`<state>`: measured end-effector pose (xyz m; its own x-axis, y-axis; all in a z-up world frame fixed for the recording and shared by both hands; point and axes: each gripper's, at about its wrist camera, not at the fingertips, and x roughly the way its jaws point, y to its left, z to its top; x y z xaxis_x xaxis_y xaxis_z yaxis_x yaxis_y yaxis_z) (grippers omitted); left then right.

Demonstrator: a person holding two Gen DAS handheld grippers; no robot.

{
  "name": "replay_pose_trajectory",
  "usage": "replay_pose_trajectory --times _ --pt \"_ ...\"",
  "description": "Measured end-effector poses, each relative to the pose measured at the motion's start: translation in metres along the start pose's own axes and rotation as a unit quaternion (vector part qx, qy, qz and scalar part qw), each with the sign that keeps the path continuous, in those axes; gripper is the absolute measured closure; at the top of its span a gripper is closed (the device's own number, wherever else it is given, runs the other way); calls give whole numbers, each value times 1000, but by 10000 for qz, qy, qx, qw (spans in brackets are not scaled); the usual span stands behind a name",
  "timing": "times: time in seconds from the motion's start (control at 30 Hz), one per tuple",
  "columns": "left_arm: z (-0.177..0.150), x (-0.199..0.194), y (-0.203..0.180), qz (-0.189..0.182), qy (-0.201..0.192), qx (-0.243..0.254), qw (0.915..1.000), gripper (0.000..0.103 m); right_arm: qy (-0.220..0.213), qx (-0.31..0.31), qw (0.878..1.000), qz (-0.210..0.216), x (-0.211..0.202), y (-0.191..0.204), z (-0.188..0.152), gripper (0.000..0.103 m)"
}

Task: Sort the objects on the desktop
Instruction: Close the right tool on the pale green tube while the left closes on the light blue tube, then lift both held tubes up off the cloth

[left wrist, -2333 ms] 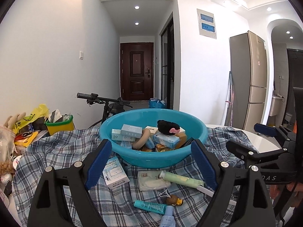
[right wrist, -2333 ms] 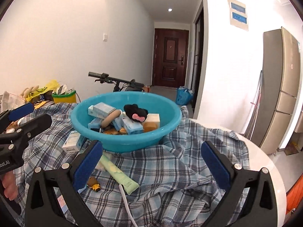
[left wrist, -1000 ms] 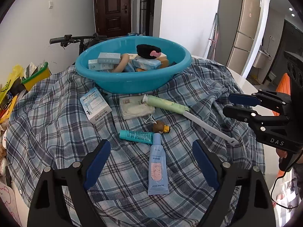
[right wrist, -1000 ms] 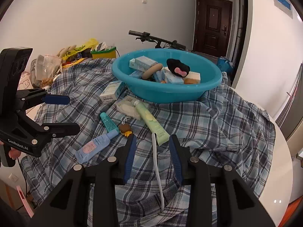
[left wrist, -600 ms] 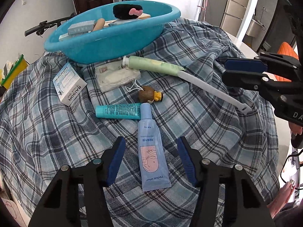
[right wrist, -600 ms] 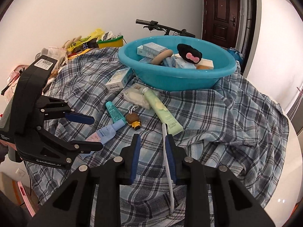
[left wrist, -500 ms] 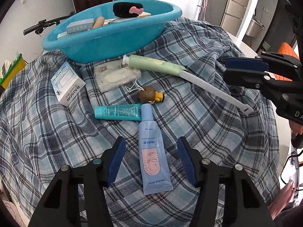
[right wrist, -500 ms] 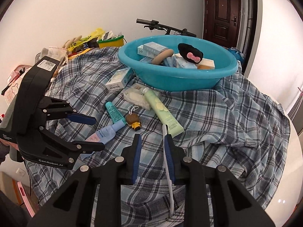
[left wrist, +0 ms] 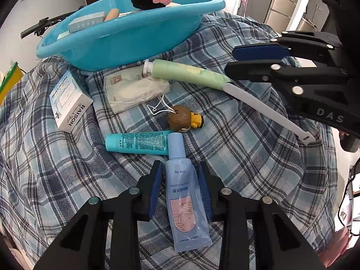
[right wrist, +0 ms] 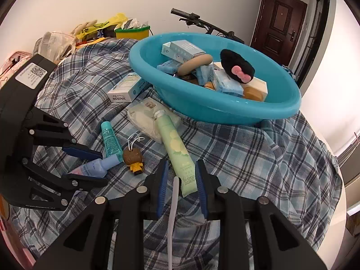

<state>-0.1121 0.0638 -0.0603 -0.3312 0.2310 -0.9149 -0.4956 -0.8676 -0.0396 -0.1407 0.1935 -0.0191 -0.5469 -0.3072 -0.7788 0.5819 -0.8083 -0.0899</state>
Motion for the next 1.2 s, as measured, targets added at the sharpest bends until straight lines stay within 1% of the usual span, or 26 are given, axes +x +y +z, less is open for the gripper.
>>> replay_pose_trajectory --times 0.1,0.23,0.33,0.43,0.57,0.6,0.7,0.77,0.87,1.07,1.1,1.17,1.2 --pt "0 -1 6 -126 61 -120 9998 73 156 -18 9999 37 17 -3 8 79" --pt "-1 -5 6 -238 142 -106 9996 73 391 12 9992 43 35 -6 10 79" --pt "-4 -12 0 -195 133 120 9996 73 399 2 9990 206 37 -7 11 79" --pt "-4 -15 -5 -205 188 213 9994 73 440 -61 9984 350 43 -7 14 79" --pt "-4 -14 -7 -20 165 234 9996 73 463 50 9983 354 51 -8 21 78" --pt "-4 -13 -7 -35 184 237 9995 73 462 95 9981 384 52 -9 22 78" --pt "-6 -7 -7 29 289 228 9993 73 487 -98 9982 344 55 -5 23 75" --pt "-8 -7 -8 70 242 255 9994 73 595 -260 9975 287 59 -3 22 74" --pt "-9 -8 -7 76 237 224 9994 73 665 -229 9970 309 66 -6 21 73" --pt "-13 -13 -4 71 153 211 9996 73 621 -29 9977 284 67 -11 17 74" --pt "-13 -14 -4 74 140 207 9997 73 582 5 9980 252 65 -11 17 77" --pt "-13 -20 -3 117 64 199 9997 73 456 94 9984 313 57 -13 17 78" --pt "-13 -24 -3 146 -20 180 9997 73 357 157 9987 313 51 -14 16 82"
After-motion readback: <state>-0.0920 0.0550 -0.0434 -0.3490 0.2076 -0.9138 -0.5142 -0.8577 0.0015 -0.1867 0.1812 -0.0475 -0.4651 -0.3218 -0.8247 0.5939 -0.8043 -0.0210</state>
